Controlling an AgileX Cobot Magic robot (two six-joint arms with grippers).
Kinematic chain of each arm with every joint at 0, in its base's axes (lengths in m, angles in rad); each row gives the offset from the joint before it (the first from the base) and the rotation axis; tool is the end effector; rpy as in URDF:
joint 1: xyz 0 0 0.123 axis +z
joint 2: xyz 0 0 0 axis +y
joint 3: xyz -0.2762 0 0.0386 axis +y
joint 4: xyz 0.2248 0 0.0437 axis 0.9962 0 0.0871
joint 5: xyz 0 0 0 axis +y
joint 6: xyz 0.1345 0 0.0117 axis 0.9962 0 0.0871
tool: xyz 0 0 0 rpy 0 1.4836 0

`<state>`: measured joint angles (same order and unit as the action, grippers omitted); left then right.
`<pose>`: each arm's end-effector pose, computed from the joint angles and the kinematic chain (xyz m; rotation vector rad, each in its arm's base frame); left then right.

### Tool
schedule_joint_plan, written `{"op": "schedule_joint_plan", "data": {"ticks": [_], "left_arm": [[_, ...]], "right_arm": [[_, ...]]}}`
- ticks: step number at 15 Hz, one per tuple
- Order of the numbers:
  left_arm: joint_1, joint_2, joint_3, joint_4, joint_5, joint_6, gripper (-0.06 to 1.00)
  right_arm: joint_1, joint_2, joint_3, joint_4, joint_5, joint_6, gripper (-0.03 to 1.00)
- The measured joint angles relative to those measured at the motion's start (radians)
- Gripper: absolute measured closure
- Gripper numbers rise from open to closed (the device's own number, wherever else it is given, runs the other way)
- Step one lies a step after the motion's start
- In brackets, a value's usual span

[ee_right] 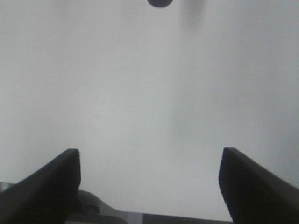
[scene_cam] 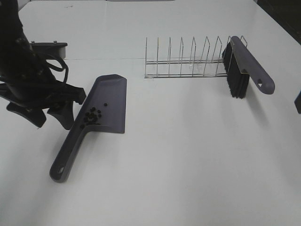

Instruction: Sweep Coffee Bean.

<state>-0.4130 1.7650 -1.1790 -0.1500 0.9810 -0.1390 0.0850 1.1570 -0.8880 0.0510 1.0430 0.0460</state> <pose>0.2822 -0.1420 0.1653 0.3016 3.0660 -0.2288 0.1972 0.0228 0.2469 -0.0294 2.7977 0.0998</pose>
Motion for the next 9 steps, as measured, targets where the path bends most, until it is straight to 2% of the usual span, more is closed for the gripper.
{"op": "schedule_joint_plan", "data": {"ticks": [1, 2, 3, 9], "left_arm": [[0.0, -0.044, 0.0, 0.004, 0.062, 0.0, 0.38], [0.0, -0.143, 0.0, 0.022, 0.175, 0.0, 0.38], [0.0, -0.208, 0.012, 0.031, 0.208, -0.006, 0.38], [0.0, -0.661, 0.278, 0.087, 0.236, 0.0, 0.38]], "right_arm": [[0.0, -0.06, 0.046, 0.001, 0.02, -0.003, 0.29], [0.0, -0.173, 0.132, 0.004, 0.056, -0.004, 0.29], [0.0, -0.239, 0.173, 0.01, 0.074, -0.004, 0.29], [0.0, -0.614, 0.346, 0.025, 0.095, -0.033, 0.29]]}}
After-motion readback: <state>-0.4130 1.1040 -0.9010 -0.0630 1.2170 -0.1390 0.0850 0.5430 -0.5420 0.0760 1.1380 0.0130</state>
